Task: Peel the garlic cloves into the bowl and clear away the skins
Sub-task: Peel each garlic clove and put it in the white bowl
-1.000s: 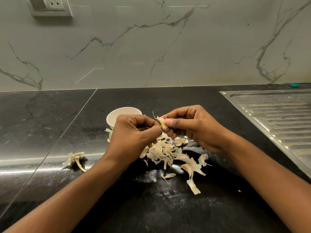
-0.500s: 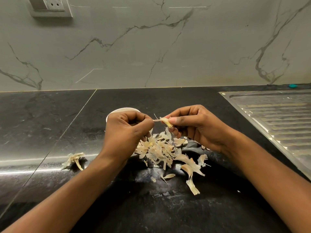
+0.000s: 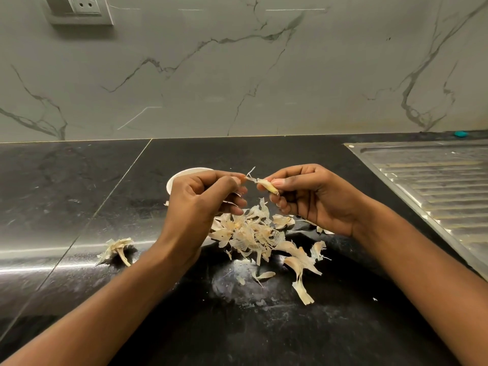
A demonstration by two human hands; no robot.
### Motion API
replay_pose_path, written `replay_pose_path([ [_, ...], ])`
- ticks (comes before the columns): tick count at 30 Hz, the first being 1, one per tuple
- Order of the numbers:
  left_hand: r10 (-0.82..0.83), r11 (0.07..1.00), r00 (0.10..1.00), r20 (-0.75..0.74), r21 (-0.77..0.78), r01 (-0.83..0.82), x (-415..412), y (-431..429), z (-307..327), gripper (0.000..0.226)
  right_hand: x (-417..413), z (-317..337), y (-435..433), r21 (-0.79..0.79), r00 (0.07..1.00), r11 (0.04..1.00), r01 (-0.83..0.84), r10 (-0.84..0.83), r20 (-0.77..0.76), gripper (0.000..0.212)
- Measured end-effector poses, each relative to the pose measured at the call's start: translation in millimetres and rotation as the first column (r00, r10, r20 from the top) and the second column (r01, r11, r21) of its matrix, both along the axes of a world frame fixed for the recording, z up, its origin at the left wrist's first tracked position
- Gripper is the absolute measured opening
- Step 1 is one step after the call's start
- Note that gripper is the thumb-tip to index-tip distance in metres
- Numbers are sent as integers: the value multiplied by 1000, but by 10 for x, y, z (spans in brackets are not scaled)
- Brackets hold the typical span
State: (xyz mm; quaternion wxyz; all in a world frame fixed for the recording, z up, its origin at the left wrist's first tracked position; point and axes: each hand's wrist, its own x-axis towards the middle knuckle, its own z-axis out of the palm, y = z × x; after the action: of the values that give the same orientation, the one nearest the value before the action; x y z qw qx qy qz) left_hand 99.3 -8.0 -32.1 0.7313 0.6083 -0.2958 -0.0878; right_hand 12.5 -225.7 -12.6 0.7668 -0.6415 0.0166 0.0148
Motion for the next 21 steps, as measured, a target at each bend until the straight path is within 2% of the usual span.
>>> replay_pose_path([
  [4,-52,996,996,74,70,47,-48,-27,-9,16,9,-14,-1,-5,999,999,-45,45,-8,24],
  [8,-23,997,988,150,82,10,-78,-41,-29,19,4,-8,25,-4,998,999,-54,54,-18,13],
  [10,0,996,984,181,91,-17,-75,-43,-32,15,7,-1,43,-30,999,999,-27,27,-19,14],
  [15,77,979,946,316,155,-132,-21,-20,-63,4,23,-2,88,-139,1000,990,3,-1,13,33],
  [21,93,954,936,339,240,-181,-16,-46,-81,9,28,-45,90,-240,996,967,81,-68,63,23],
])
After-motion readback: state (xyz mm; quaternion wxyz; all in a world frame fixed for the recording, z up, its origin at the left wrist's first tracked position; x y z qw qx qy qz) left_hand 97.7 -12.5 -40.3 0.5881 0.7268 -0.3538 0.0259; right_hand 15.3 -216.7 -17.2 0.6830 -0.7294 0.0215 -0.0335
